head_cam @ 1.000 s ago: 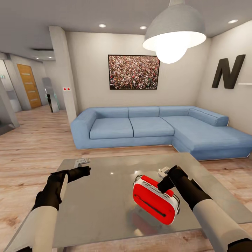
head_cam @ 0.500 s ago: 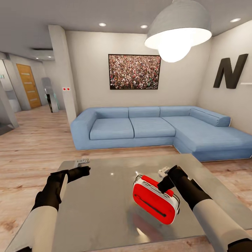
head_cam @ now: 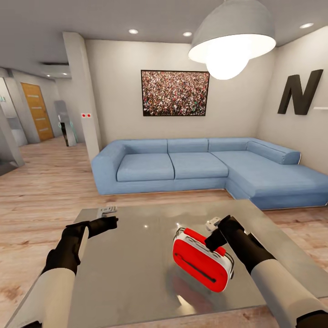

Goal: Turn on the radio receiver that's on the table in the living room.

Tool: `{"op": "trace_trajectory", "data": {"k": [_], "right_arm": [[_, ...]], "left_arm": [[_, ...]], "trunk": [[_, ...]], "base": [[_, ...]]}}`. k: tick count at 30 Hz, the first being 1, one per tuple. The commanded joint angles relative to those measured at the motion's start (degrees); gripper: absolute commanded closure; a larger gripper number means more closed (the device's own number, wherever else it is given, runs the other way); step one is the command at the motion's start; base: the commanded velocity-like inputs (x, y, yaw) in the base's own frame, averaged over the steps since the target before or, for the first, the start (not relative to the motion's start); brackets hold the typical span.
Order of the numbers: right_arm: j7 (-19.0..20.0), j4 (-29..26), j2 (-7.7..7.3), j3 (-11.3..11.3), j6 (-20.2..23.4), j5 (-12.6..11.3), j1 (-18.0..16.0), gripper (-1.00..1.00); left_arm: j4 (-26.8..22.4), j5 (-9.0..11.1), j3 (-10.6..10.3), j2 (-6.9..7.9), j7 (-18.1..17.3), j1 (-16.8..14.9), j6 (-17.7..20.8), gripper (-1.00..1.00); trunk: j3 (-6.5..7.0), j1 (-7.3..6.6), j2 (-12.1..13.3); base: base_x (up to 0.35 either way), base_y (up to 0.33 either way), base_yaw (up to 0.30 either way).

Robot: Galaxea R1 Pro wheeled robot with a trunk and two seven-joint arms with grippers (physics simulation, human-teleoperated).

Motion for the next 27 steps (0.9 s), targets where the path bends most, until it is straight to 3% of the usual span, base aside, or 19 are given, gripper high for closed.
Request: {"op": "trace_trajectory", "data": {"k": [1, 9, 16, 22, 27], "right_arm": [[0.0, 0.0, 0.02, 0.0, 0.0, 0.0, 0.0, 1.0], [0.0, 0.0, -0.03, 0.0, -0.1, 0.0, 0.0, 1.0], [0.0, 0.0, -0.02, 0.0, -0.1, 0.0, 0.0, 1.0], [0.0, 0.0, -0.02, 0.0, -0.1, 0.0, 0.0, 1.0], [0.0, 0.0, 0.0, 0.0, -0.1, 0.0, 0.0, 1.0]], "left_arm": [[0.0, 0.0, 0.0, -0.01, 0.0, 0.0, 0.0, 1.0], [0.0, 0.0, -0.1, -0.03, 0.1, 0.0, 0.0, 1.0], [0.0, 0.0, -0.1, -0.07, 0.0, 0.0, 0.1, 1.0], [0.0, 0.0, -0.1, -0.11, 0.1, 0.0, 0.1, 1.0], [0.0, 0.0, -0.1, -0.11, 0.0, 0.0, 0.1, 1.0]], "trunk": [[0.0, 0.0, 0.0], [-1.07, 1.32, -2.4], [-1.07, 1.32, -2.4], [-2.15, 2.63, -4.8], [-2.15, 2.63, -4.8]], "base": [[0.0, 0.0, 0.0], [0.0, 0.0, 0.0], [0.0, 0.0, 0.0], [0.0, 0.0, 0.0], [0.0, 0.0, 0.0]]}}
